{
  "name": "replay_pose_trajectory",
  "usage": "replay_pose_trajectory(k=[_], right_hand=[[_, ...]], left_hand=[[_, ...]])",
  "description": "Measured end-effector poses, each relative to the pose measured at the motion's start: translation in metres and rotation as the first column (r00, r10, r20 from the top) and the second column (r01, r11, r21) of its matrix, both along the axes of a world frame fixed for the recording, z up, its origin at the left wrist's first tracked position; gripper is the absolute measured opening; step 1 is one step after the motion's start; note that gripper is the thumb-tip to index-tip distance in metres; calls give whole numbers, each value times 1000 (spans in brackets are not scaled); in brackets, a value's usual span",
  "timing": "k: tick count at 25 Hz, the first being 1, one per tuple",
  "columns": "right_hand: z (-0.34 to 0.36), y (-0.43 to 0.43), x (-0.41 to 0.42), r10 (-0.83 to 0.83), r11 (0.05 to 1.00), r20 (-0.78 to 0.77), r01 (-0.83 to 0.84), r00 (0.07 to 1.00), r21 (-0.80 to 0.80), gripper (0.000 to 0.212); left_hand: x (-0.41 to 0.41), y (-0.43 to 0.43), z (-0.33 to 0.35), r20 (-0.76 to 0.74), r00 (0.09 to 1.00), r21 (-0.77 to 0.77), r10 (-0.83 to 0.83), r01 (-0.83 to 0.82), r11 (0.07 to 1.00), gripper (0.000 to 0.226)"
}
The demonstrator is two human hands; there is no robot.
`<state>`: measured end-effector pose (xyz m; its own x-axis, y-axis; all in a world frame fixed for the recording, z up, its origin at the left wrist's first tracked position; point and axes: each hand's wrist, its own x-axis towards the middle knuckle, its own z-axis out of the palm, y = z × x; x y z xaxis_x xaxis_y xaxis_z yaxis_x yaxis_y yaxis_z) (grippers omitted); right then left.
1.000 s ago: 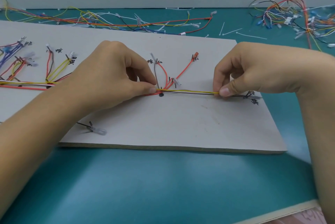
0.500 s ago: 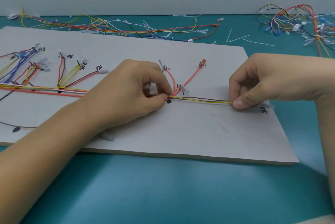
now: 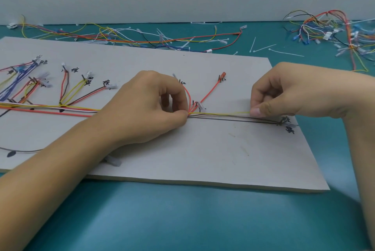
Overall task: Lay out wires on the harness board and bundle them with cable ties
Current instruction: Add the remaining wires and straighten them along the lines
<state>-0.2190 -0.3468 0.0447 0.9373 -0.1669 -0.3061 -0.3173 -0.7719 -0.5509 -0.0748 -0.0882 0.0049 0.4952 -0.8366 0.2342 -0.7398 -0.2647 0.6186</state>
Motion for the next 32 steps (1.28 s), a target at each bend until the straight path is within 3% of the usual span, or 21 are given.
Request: replay_pose_trajectory(k=[3,9,15,20,23,27,32], right_hand=[[1,-4,-2,-1,1000,29,2,1000,-32,2],[-1,-2,0,-62,998,127,58,990,31,17],[-4,7,6,-69,992,175,50,982,115,18],[-7,6,11,-170,981,277,137,946,136,16],[-9,2,10,-225,974,239,208,945,95,9],[-6,0,7,-166,983,139,153,976,102,11],[-1,-5,2,-114,986,97,101,989,130,32]], left_hand=[[0,-2,2,23,1000,-16,-10,10,1000,7],[-4,-2,1,33,999,-36,10,-9,999,8],[20,11,2,59,991,3,117,-118,993,23],[30,18,2,46,995,35,92,-94,995,24],[31,20,2,63,995,27,77,-79,997,25],[30,21,0,77,995,23,64,-66,998,24],[29,21,0,86,995,16,52,-54,998,20]])
